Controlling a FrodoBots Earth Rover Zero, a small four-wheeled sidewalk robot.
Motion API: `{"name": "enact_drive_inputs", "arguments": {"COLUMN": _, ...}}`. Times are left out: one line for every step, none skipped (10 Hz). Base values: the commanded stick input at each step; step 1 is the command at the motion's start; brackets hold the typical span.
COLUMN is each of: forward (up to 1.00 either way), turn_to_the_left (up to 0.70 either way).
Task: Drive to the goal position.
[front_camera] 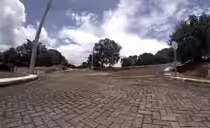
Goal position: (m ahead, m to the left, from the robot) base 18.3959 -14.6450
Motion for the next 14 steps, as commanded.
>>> {"name": "enact_drive_inputs", "arguments": {"forward": 1.00, "turn_to_the_left": 0.00}}
{"name": "enact_drive_inputs", "arguments": {"forward": 1.00, "turn_to_the_left": 0.00}}
{"name": "enact_drive_inputs", "arguments": {"forward": 1.00, "turn_to_the_left": 0.00}}
{"name": "enact_drive_inputs", "arguments": {"forward": 1.00, "turn_to_the_left": 0.00}}
{"name": "enact_drive_inputs", "arguments": {"forward": 1.00, "turn_to_the_left": 0.00}}
{"name": "enact_drive_inputs", "arguments": {"forward": 1.00, "turn_to_the_left": 0.00}}
{"name": "enact_drive_inputs", "arguments": {"forward": 1.00, "turn_to_the_left": 0.00}}
{"name": "enact_drive_inputs", "arguments": {"forward": 1.00, "turn_to_the_left": 0.00}}
{"name": "enact_drive_inputs", "arguments": {"forward": 1.00, "turn_to_the_left": 0.00}}
{"name": "enact_drive_inputs", "arguments": {"forward": 1.00, "turn_to_the_left": 0.00}}
{"name": "enact_drive_inputs", "arguments": {"forward": 1.00, "turn_to_the_left": 0.00}}
{"name": "enact_drive_inputs", "arguments": {"forward": 1.00, "turn_to_the_left": 0.00}}
{"name": "enact_drive_inputs", "arguments": {"forward": 1.00, "turn_to_the_left": 0.00}}
{"name": "enact_drive_inputs", "arguments": {"forward": 1.00, "turn_to_the_left": 0.00}}
